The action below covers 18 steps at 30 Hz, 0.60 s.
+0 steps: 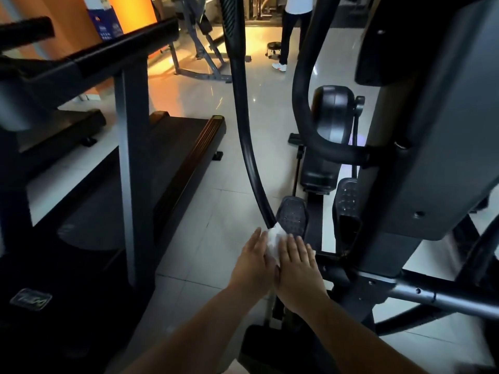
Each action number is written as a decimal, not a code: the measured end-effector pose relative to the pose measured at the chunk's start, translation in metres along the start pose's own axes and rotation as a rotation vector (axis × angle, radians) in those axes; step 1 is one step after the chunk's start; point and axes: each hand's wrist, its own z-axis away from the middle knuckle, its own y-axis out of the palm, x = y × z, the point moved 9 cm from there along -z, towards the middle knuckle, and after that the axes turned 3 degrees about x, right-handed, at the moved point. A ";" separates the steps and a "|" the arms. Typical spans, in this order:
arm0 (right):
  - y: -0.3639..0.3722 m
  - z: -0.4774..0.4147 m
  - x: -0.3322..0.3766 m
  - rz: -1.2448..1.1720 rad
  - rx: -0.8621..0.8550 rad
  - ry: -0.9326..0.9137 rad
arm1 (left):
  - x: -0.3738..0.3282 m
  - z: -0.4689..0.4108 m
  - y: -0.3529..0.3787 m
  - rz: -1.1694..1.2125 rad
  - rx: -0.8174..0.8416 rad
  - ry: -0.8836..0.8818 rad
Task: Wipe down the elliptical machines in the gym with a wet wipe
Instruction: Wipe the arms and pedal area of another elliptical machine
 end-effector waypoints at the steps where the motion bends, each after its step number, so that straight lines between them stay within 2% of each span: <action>1: 0.002 -0.004 -0.006 -0.010 -0.007 0.046 | -0.005 0.002 -0.007 -0.037 -0.054 0.031; 3: 0.000 -0.007 0.001 -0.028 -0.019 0.051 | -0.025 0.005 -0.015 -0.050 -0.107 0.182; 4: 0.001 -0.011 0.012 -0.023 -0.036 -0.013 | -0.034 0.007 -0.012 -0.024 -0.065 0.245; 6: -0.004 -0.013 0.032 0.007 -0.106 -0.168 | -0.037 0.003 0.001 0.136 0.139 0.233; 7: -0.008 -0.016 0.032 -0.061 -0.137 -0.151 | -0.033 -0.001 0.006 0.210 0.233 0.204; 8: -0.014 -0.018 0.025 -0.228 -0.146 -0.091 | -0.031 -0.007 0.009 0.218 0.292 0.200; 10: -0.019 -0.015 0.005 -0.589 -0.159 0.067 | -0.033 -0.018 0.011 0.105 0.361 0.263; 11: -0.016 -0.014 -0.001 -0.677 -0.182 0.139 | -0.036 -0.024 0.014 0.072 0.401 0.305; 13: -0.019 -0.015 -0.007 -0.598 -0.248 0.249 | -0.033 -0.033 0.022 0.018 0.502 0.341; 16: -0.007 -0.025 0.005 -0.278 -0.252 0.235 | -0.015 -0.042 0.028 -0.027 0.579 0.359; 18: 0.005 -0.029 0.003 -0.314 -0.222 0.292 | -0.008 -0.052 0.030 0.024 0.566 0.410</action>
